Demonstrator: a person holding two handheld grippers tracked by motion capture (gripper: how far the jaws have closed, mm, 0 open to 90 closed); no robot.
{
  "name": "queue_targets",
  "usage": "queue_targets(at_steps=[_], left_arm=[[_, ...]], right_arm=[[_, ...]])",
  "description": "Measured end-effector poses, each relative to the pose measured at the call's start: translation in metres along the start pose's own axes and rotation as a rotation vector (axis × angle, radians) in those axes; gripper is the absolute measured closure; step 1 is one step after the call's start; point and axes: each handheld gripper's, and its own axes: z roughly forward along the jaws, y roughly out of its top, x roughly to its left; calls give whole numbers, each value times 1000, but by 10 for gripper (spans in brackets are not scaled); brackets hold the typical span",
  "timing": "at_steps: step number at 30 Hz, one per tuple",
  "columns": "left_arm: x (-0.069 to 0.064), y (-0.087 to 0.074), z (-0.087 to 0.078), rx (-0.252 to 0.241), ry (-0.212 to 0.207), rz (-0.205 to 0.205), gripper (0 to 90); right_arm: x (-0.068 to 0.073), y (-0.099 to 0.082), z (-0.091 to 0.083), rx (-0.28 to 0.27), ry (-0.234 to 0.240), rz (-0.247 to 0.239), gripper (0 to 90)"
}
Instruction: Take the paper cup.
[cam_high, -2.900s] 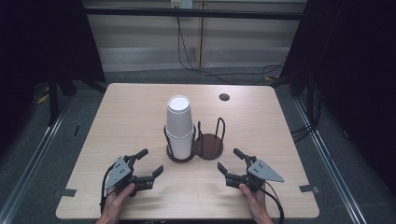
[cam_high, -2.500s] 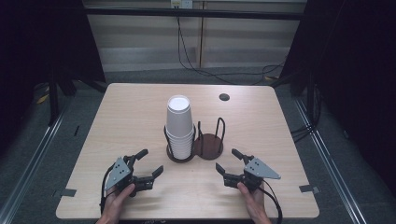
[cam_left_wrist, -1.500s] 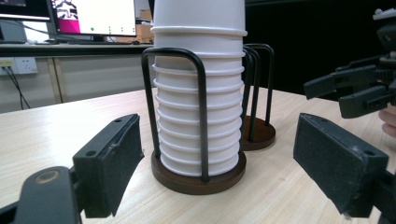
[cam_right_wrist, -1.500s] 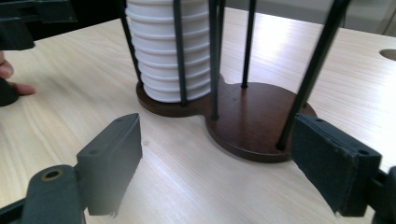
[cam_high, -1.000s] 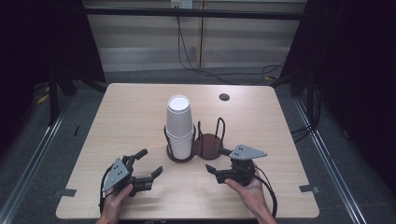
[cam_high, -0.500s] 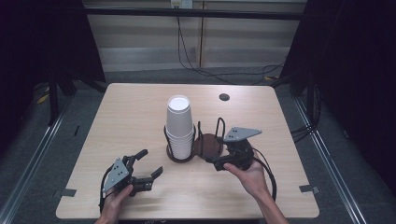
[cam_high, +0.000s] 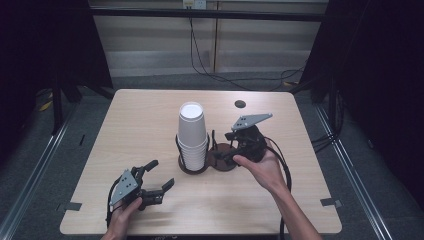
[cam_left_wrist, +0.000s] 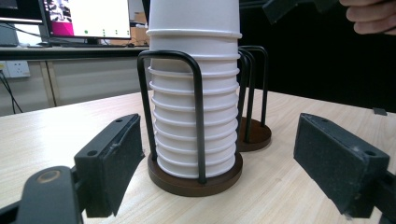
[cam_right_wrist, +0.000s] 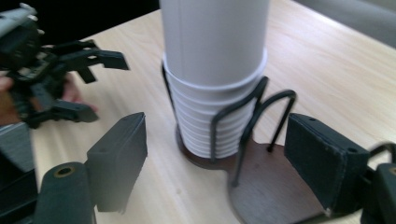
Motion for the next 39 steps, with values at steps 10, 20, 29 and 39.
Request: queue_targets(at_steps=[10, 20, 29, 39], left_arm=[[-1, 0, 0, -1, 1, -7, 155], [-1, 0, 0, 0, -1, -5, 155], [-1, 0, 0, 0, -3, -4, 155], [-1, 0, 0, -1, -6, -3, 155]], right_arm=[[-4, 34, 5, 96, 69, 5, 162], [-6, 65, 7, 156, 96, -27, 191], [-10, 92, 9, 210, 105, -10, 170], [-9, 120, 18, 322, 102, -27, 173]])
